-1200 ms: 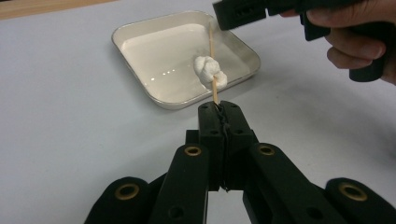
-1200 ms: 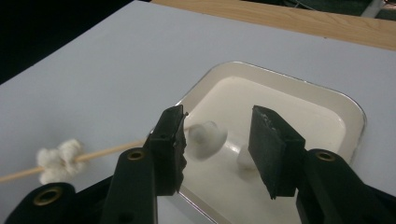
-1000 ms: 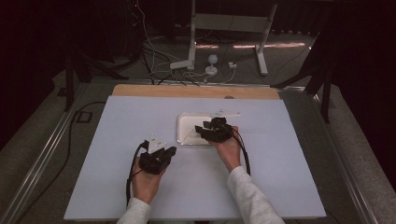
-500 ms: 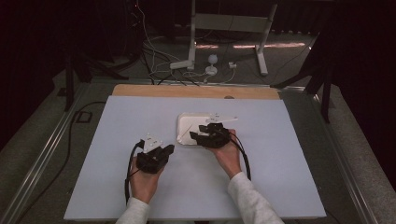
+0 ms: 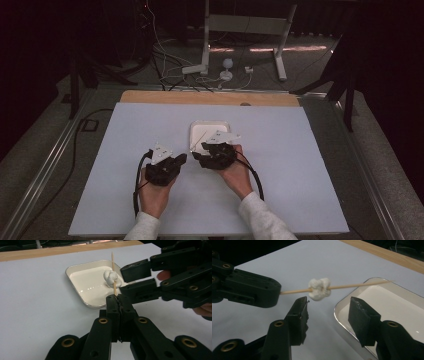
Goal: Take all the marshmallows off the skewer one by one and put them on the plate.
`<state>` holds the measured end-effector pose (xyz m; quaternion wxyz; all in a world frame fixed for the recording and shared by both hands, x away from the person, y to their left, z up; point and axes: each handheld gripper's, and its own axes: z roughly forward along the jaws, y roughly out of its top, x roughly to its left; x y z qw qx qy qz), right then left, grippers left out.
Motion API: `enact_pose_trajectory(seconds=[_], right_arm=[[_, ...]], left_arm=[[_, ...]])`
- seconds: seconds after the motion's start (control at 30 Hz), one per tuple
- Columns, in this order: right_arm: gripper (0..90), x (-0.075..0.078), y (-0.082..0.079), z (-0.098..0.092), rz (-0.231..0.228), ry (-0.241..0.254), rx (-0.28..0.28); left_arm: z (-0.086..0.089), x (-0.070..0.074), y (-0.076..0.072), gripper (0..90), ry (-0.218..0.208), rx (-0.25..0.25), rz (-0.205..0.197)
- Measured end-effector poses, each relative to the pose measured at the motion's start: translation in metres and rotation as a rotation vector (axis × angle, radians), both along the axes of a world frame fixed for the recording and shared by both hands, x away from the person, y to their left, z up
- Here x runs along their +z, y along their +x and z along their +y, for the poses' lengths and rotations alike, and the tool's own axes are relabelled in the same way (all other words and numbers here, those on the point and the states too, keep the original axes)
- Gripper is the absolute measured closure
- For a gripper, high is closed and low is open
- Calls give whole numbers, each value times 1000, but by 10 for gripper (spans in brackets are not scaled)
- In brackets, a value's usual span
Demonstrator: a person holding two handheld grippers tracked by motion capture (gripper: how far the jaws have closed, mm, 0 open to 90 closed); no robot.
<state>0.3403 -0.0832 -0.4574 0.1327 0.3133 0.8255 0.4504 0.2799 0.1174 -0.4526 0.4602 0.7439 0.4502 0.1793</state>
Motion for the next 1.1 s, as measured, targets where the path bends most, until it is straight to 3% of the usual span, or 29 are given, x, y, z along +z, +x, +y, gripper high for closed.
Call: enact_pose_trajectory(seconds=[0.13,0.33,0.47,0.7,0.87,0.97,1.1], right_arm=[[548,0,-1,3,-9,-7,0],[681,1,-2,4,-14,0,-12],[768,1,-1,5,0,13,-32],[824,1,1,7,33,58,-68],[825,1,1,7,48,88,-78],[726,1,2,2,89,126,-69],[660,3,1,-3,123,177,-54]], left_arm=[[-2,0,-1,899,-1,-8,-3],[-3,1,-1,900,6,-13,-6],[-4,1,-2,900,9,-12,-8],[-5,1,-2,900,13,-9,-7],[-4,2,-2,900,8,-4,-11],[-2,2,-3,900,3,4,-19],[-1,1,-2,900,4,16,-18]])
